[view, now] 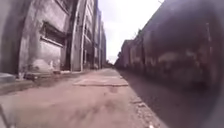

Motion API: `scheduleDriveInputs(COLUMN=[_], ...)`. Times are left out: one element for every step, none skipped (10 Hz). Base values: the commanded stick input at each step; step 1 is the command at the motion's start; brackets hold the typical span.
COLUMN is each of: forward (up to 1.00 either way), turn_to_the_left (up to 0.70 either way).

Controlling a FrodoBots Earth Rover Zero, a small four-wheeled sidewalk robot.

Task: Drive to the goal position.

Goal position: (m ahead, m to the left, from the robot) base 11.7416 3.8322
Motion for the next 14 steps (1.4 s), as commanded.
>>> scheduleDriveInputs(forward=[0.60, 0.60, 0.60, 0.60, 0.60, 0.60, 0.60, 0.60, 0.60, 0.60, 0.60, 0.60, 0.60, 0.60], turn_to_the_left=[0.00, 0.00, 0.00, 0.00, 0.00, 0.00, 0.00, 0.00, 0.00, 0.00, 0.00, 0.00, 0.00, 0.00])
